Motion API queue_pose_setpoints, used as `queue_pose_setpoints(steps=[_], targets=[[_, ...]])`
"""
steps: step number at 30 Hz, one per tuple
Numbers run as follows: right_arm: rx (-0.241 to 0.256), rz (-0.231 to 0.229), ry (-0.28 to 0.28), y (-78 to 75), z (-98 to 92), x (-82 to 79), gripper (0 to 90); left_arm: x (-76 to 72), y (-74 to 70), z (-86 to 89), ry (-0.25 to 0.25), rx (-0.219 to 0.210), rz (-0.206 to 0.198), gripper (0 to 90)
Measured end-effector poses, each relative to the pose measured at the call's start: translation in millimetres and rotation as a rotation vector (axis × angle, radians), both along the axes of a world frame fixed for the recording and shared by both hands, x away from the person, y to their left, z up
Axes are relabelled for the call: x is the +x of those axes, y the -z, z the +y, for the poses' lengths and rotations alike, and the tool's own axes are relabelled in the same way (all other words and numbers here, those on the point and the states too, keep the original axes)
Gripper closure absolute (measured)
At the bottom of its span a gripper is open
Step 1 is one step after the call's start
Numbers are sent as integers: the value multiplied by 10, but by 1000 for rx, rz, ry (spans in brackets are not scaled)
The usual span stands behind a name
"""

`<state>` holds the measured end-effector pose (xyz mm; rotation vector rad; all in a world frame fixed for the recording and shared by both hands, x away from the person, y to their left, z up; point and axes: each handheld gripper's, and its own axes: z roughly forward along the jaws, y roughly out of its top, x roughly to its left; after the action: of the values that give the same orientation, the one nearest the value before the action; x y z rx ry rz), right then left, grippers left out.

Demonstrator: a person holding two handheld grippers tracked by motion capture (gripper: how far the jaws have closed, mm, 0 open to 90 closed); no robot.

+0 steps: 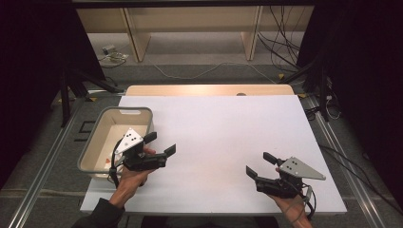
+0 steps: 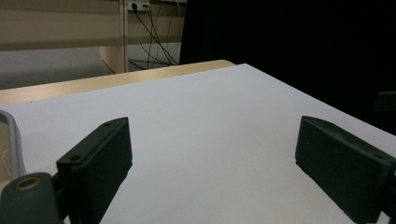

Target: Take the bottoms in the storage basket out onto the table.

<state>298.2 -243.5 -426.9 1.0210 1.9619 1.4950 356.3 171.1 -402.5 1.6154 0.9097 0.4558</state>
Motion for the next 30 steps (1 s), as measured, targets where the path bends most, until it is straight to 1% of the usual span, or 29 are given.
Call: queue_pose_setpoints(steps=[2,3,4,5,6,7,9,10,11,13,14,15,16,19,21,22,23,24,25,26,30], targets=[[1,-1,0,0,-2,2,215,33,-18,-10,-3,2,-1,102],[2,2,3,0,-3,1,215,69,-37,-15,-4,10,0,103],[2,2,3,0,-3,1,215,69,-37,-15,-4,10,0,103],[2,4,4,1,-2,1,215,119,-57,-15,-5,10,10,104],[2,4,4,1,-2,1,215,119,-57,-15,-5,10,10,104],[1,0,1,1,-2,4,215,151,-73,-14,-5,15,15,104],[0,1,1,4,0,7,216,218,-109,-9,-15,30,10,110],[0,1,1,5,1,7,215,243,-117,-6,-21,21,17,111],[-2,2,1,4,1,5,215,243,-117,-6,-21,21,17,113],[-2,2,1,3,2,4,215,300,-123,7,-34,10,39,114],[-2,0,0,4,1,7,216,338,-122,17,-50,22,37,114],[-1,1,1,5,0,8,215,357,-122,24,-54,18,43,116],[-1,1,1,5,0,8,215,357,-122,24,-54,18,43,119],[-1,2,2,5,-1,9,215,401,-129,41,-46,1,61,122],[-2,4,1,7,2,11,215,418,-131,51,-53,-8,75,126],[-2,4,1,7,2,11,215,419,-125,57,-59,-21,74,126],[-2,3,-2,6,7,11,215,443,-128,66,-63,16,83,132],[-2,3,-2,6,7,11,215,443,-128,66,-63,16,83,134],[-6,4,-6,5,13,6,215,441,-145,95,-73,56,68,140],[-6,4,-6,5,13,6,215,441,-145,95,-73,56,68,139],[-9,2,-12,8,16,10,215,448,-193,189,-82,87,74,140]])
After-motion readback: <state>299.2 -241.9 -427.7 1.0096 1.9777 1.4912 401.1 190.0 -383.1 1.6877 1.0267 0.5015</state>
